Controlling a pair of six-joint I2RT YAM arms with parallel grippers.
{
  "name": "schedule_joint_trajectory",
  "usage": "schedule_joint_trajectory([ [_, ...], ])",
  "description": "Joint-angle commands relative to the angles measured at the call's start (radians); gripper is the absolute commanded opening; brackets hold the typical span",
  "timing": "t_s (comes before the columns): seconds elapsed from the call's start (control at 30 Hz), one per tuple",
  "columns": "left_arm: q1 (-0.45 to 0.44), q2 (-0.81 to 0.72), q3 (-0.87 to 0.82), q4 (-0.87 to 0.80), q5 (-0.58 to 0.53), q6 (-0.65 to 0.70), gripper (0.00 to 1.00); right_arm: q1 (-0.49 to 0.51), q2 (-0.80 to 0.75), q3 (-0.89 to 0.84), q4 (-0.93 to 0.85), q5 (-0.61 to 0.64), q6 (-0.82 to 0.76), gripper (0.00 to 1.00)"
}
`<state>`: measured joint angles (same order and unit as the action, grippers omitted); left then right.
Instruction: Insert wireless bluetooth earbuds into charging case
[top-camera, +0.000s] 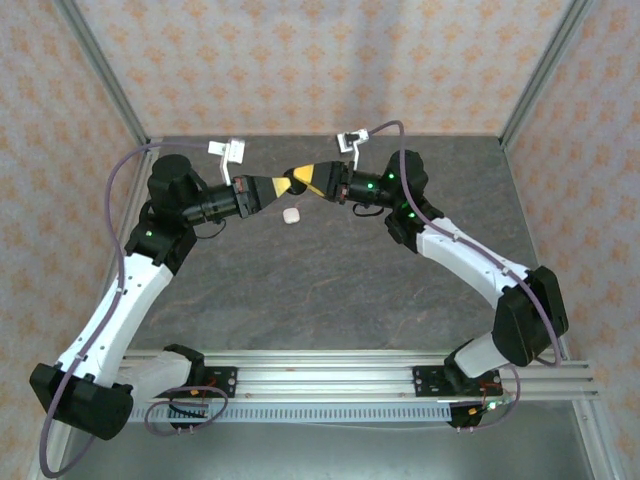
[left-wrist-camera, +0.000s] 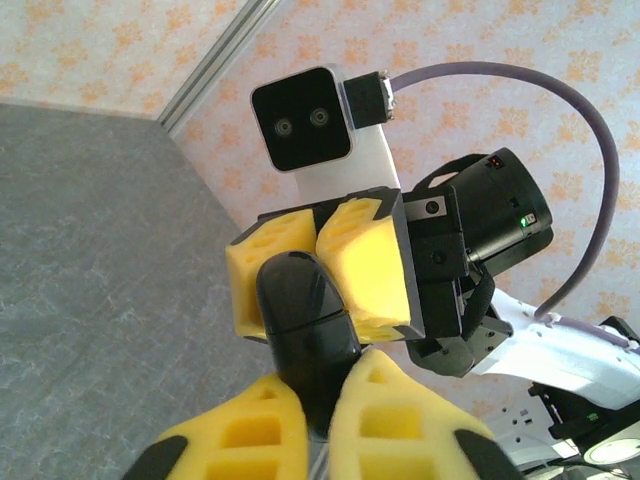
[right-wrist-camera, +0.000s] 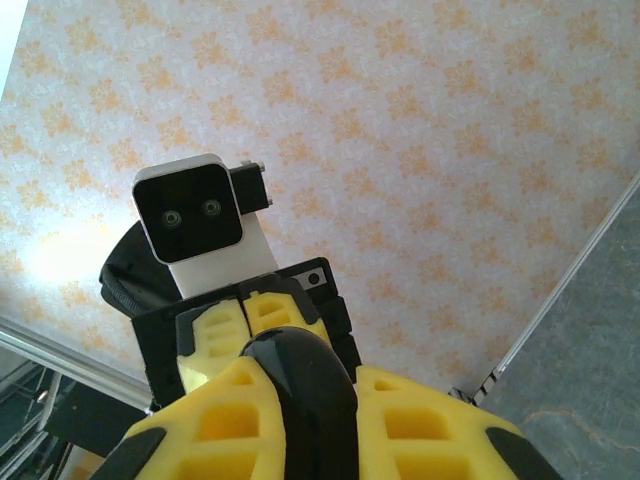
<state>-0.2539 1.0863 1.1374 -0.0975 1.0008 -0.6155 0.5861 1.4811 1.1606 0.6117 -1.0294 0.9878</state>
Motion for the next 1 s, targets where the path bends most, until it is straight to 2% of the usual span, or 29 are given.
schedule_joint_trajectory([
  [0.0,-0.012,-0.002,0.038,-0.113,-0.030,0.076,0.30,0.012,-0.011,0.010,0.106,0.004,-0.001,0.06],
  [0.07,-0.012,0.001,0.045,-0.129,-0.033,0.105,0.48,0.013,-0.026,-0.004,0.105,0.029,-0.020,0.04],
  [0.13,-0.012,0.004,0.052,-0.154,-0.047,0.115,0.62,0.012,-0.050,-0.020,0.083,0.065,-0.057,0.02],
  [0.2,-0.012,0.000,0.063,-0.195,-0.083,0.140,0.69,0.012,-0.089,-0.034,0.012,0.117,-0.137,0.02],
  [0.27,-0.012,-0.013,0.058,-0.200,-0.107,0.161,0.72,0.015,-0.143,-0.044,-0.092,0.187,-0.242,0.02],
  [0.37,-0.012,-0.050,0.014,-0.136,-0.125,0.172,0.73,0.025,-0.237,-0.065,-0.228,0.325,-0.393,0.02],
  [0.5,-0.044,-0.093,-0.066,0.024,-0.125,0.175,0.73,0.039,-0.332,-0.105,-0.251,0.440,-0.476,0.02],
  [0.63,-0.132,-0.089,-0.082,0.073,-0.216,0.197,0.75,0.060,-0.360,-0.112,-0.261,0.467,-0.514,0.02],
  [0.83,-0.166,-0.026,-0.059,0.272,-0.125,0.088,0.74,0.087,-0.362,-0.100,-0.283,0.465,-0.539,0.02],
  [0.97,-0.183,-0.004,-0.025,0.307,-0.088,0.092,0.74,0.090,-0.362,-0.084,-0.304,0.441,-0.552,0.02],
])
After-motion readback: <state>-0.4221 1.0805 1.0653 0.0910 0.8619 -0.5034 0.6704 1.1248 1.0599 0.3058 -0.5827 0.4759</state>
